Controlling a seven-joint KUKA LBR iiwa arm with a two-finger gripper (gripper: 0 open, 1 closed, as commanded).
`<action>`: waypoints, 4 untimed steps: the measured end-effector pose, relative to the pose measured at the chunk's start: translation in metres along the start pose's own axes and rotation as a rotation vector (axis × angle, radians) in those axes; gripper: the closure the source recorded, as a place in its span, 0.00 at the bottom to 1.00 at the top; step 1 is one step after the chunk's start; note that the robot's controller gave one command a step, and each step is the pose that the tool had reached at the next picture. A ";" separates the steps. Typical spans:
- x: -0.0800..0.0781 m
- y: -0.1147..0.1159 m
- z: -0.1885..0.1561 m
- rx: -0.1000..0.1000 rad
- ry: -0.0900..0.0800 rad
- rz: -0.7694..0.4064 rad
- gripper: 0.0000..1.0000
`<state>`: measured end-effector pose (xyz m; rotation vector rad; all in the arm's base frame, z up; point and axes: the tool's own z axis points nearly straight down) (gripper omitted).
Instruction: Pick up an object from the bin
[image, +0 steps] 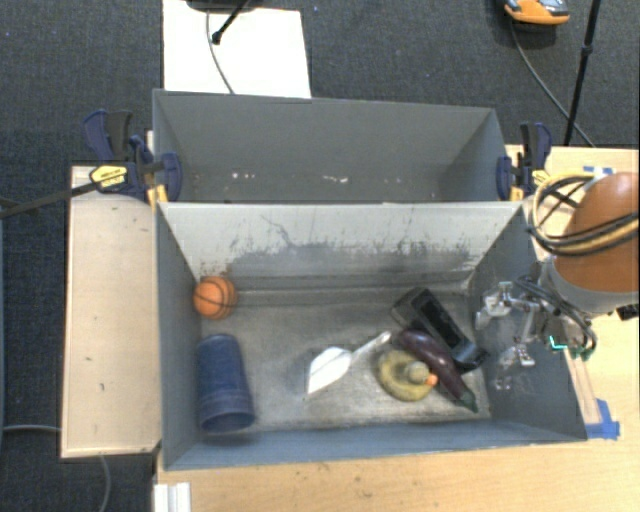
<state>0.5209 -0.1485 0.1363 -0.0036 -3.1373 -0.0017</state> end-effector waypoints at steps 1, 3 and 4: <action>-0.002 0.000 -0.004 0.001 -0.007 -0.004 0.00; -0.011 0.047 0.056 0.002 -0.039 -0.031 1.00; 0.012 0.041 0.014 0.002 -0.011 -0.083 1.00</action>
Offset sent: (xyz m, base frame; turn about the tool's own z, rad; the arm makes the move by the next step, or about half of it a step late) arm 0.0000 0.0451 -0.0663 -0.0241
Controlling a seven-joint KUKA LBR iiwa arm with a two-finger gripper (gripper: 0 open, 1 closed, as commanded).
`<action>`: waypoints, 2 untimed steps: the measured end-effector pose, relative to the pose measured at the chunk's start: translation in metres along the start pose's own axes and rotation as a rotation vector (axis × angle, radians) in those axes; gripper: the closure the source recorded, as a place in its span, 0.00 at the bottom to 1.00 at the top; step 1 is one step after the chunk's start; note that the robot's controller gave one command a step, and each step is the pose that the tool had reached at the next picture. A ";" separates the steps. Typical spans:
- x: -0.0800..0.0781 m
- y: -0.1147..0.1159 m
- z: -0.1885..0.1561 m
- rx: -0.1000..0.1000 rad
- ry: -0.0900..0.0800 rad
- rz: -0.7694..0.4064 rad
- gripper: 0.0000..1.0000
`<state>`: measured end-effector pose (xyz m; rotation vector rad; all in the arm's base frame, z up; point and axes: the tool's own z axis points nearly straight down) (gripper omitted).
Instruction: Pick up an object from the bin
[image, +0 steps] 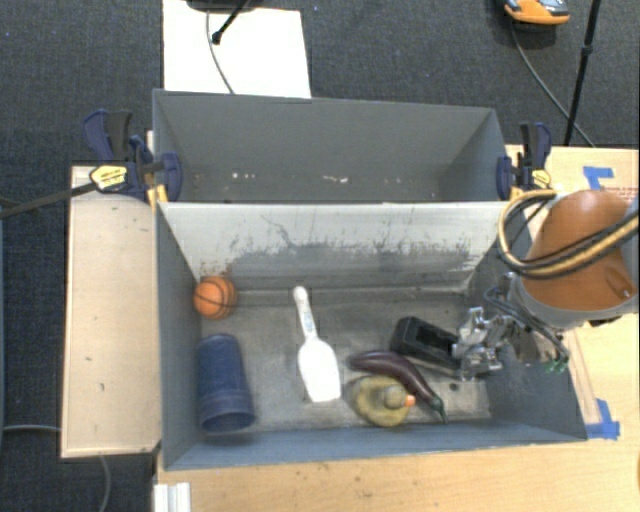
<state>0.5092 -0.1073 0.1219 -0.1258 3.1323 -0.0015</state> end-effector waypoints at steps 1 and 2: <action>0.005 -0.001 -0.013 -0.002 0.005 -0.016 1.00; -0.002 -0.013 -0.058 0.002 -0.004 -0.039 1.00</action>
Offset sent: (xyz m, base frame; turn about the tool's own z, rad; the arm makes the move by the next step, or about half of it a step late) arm 0.0092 -0.0171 0.0409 -0.0244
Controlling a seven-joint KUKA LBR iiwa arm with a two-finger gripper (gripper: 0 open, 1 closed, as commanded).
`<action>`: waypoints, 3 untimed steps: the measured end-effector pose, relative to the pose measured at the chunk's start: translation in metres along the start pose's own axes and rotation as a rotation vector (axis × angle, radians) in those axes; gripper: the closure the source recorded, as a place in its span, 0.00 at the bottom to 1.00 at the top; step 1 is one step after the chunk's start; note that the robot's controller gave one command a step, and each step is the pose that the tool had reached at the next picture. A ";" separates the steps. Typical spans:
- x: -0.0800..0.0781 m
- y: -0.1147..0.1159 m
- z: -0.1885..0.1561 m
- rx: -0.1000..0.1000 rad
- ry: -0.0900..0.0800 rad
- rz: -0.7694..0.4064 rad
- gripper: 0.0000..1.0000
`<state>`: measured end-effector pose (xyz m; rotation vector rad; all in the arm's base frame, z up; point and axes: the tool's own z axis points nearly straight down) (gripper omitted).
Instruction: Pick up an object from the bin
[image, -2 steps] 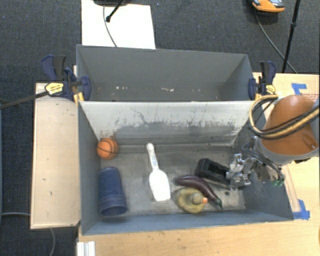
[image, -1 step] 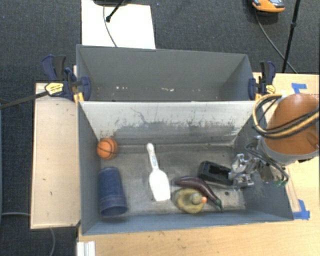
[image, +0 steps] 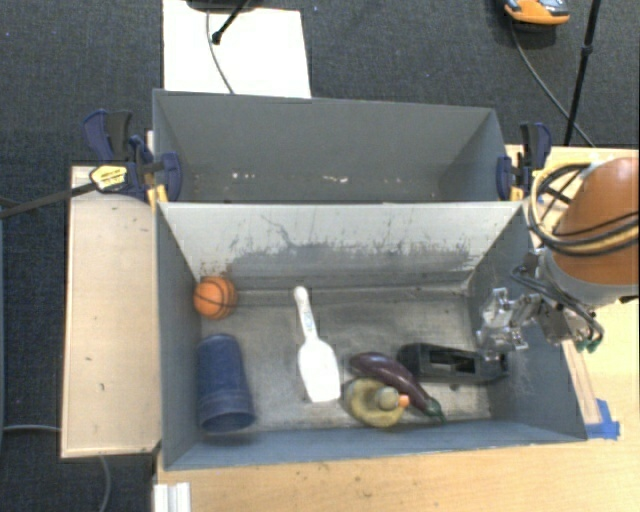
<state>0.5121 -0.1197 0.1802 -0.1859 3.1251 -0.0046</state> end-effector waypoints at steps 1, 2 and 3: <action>0.000 0.007 0.016 -0.005 0.013 0.015 1.00; 0.031 -0.014 0.046 -0.003 0.010 0.119 0.00; 0.031 -0.014 0.045 -0.003 0.008 0.113 1.00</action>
Offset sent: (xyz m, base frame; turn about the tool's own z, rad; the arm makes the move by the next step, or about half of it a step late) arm -0.0291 -0.0179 -0.0459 0.1193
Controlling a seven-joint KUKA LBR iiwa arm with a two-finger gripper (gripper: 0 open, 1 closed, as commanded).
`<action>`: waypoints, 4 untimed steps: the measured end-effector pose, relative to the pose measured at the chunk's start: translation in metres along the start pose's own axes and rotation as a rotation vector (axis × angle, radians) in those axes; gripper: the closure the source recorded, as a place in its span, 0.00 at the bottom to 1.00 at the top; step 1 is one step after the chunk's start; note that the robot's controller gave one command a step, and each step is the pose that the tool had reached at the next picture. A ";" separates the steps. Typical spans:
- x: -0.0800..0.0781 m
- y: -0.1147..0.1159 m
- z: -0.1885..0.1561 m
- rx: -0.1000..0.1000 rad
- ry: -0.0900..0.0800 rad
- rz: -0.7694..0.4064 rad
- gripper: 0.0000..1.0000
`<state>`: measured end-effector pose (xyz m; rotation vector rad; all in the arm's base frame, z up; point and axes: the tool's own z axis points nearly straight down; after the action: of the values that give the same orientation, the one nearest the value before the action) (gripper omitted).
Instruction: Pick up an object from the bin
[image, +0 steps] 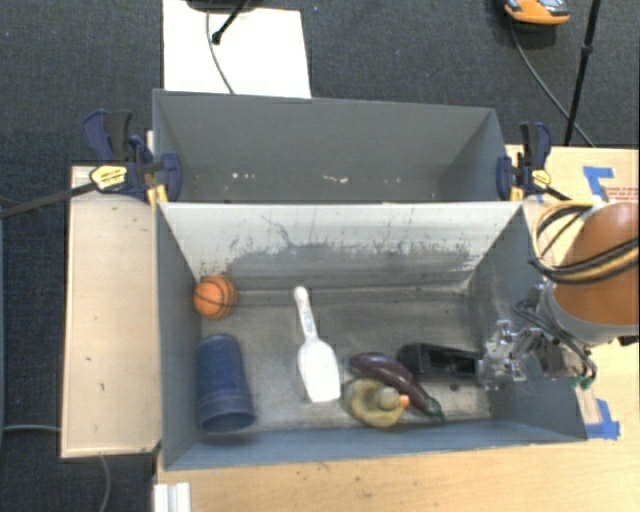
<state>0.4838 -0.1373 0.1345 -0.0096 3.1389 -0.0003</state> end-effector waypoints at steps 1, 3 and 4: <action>0.000 0.000 0.000 0.000 0.000 -0.001 1.00; -0.002 -0.003 -0.007 0.000 0.000 0.021 1.00; 0.003 -0.003 -0.042 -0.001 0.003 0.019 1.00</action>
Offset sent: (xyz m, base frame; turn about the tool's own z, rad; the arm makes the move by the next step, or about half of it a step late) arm 0.0043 -0.0041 0.0078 -0.0117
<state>0.4812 -0.1407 0.1762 0.0205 3.1421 0.0011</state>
